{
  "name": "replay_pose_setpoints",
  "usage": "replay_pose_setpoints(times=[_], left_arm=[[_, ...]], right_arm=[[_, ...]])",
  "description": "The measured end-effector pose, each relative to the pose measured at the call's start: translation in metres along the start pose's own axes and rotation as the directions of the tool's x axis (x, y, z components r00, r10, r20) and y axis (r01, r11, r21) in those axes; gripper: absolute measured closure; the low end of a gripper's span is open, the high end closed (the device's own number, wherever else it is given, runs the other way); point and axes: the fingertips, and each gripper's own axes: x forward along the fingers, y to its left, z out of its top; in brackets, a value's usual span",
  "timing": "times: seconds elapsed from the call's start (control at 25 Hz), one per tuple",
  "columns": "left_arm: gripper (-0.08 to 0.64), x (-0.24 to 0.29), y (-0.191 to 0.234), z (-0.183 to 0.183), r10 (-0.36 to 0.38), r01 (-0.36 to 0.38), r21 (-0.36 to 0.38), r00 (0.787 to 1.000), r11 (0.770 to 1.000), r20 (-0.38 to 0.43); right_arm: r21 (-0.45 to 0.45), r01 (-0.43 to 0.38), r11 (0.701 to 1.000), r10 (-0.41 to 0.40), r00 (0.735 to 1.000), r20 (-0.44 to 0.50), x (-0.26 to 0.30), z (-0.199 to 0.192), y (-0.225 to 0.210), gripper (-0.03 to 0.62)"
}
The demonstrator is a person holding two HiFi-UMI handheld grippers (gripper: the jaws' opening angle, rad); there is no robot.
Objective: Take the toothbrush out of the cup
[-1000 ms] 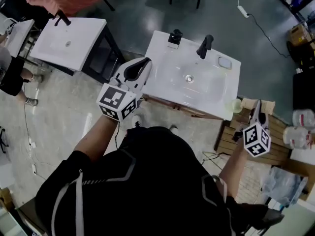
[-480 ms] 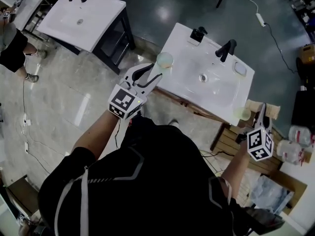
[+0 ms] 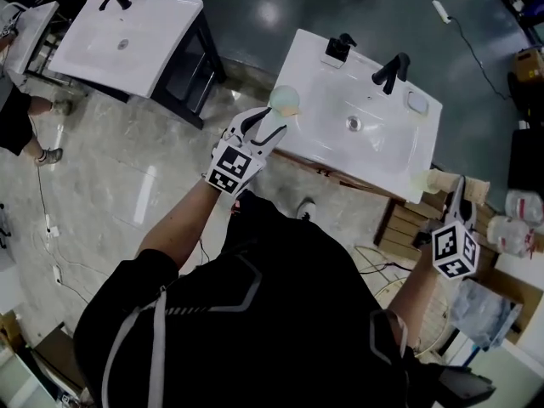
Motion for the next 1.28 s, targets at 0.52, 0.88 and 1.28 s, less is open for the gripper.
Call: replay_pose_setpoints(times=[0.52,0.88,1.28], left_arm=[[0.374,0.053,-0.001,0.003,-0.119,0.118,0.056,0.993,0.991,0.01],[0.481,0.061,0.004,0.009,-0.097,0.096,0.074,0.995,0.993,0.008],[0.523,0.068,0.016,0.021,-0.063,0.065,0.072,0.998,0.995,-0.027]], right_arm=[[-0.003,0.143,0.99,-0.143,0.99,-0.014,-0.046,-0.014,-0.016,0.571],[0.005,0.179,0.984,-0.179,0.984,-0.018,-0.062,-0.023,-0.024,0.571],[0.042,0.153,0.987,-0.153,0.988,-0.005,-0.067,-0.026,-0.032,0.571]])
